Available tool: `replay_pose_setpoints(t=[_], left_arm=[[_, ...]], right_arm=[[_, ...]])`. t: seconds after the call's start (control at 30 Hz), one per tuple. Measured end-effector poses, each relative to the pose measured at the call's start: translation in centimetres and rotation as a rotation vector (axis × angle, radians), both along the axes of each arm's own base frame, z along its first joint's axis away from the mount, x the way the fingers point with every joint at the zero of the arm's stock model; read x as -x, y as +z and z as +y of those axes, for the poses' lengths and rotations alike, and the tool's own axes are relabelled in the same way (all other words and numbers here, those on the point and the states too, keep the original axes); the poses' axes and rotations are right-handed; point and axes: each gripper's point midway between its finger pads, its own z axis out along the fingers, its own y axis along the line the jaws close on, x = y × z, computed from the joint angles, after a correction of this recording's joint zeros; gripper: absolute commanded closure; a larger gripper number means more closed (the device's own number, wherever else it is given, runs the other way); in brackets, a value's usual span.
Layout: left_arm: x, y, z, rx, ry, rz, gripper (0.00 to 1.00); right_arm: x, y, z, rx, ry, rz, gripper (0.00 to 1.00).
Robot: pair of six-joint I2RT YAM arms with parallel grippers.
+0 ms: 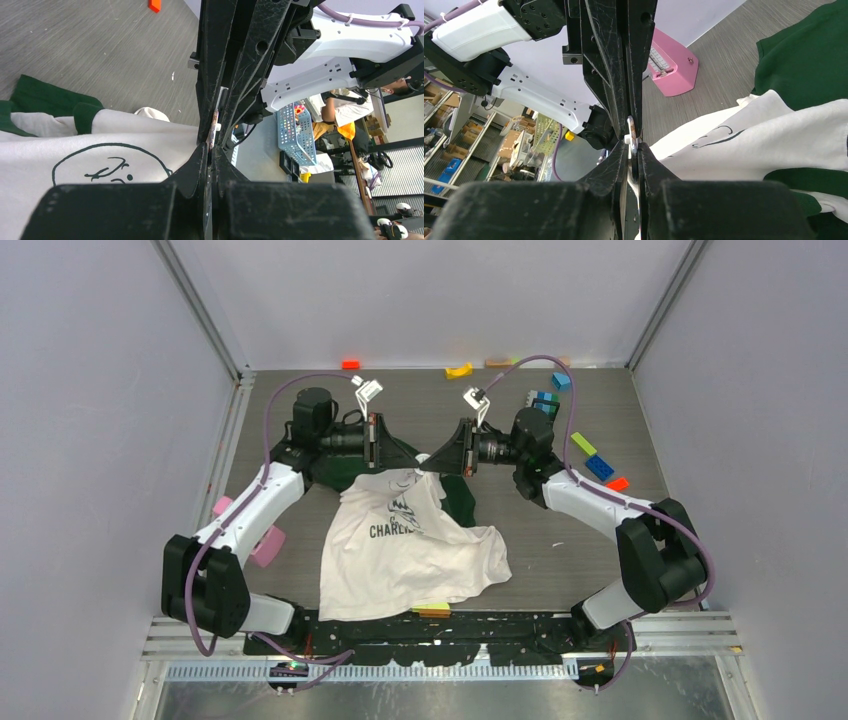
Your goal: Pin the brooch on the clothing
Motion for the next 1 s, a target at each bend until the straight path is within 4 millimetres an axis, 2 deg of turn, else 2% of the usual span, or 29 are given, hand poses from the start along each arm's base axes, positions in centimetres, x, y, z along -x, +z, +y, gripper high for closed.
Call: replay_pose_setpoints(t=[0.9, 1.0], left_arm=[[-0.9, -0.6, 0.2, -0.011, 0.05, -0.006, 1.0], [-1.0, -0.6, 0.2, -0.011, 0.052, -0.008, 1.0]], right_arm=[[-1.3, -0.4, -0.4, -0.03, -0.061, 0.021, 0.85], [-1.3, -0.4, -0.4, -0.033, -0.064, 0.02, 0.8]])
